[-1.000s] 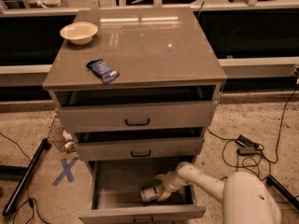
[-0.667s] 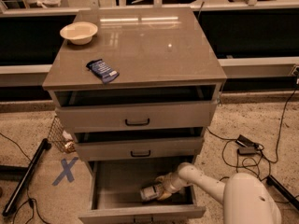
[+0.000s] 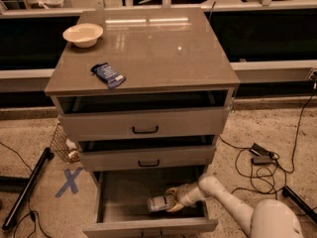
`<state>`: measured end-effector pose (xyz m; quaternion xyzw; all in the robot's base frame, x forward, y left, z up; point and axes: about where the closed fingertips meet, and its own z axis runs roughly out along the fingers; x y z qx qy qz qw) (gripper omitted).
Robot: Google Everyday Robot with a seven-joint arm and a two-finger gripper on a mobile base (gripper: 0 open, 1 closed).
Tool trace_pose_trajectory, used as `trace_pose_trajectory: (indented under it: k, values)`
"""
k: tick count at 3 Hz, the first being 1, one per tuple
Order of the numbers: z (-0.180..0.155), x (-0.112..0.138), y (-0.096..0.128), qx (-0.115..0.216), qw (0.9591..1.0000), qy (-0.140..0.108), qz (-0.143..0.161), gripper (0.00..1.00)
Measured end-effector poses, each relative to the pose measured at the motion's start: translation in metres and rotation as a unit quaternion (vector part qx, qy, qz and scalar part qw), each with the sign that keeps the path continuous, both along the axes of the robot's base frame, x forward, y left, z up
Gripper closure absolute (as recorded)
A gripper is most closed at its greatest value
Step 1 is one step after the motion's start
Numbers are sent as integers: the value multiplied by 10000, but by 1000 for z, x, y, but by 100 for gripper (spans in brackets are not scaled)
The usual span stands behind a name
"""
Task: Pick blue plastic bottle from bottom drawer and place on counter
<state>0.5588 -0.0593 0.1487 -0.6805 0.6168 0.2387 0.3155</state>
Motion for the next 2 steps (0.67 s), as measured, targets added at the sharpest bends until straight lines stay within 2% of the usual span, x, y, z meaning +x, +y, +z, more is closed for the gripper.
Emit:
trace_pose_trajectory:
  k: [1, 2]
  values:
    - [58, 14, -43, 386, 9971, -298, -579, 100]
    - [129, 12, -98, 343, 9880, -637, -1363, 100]
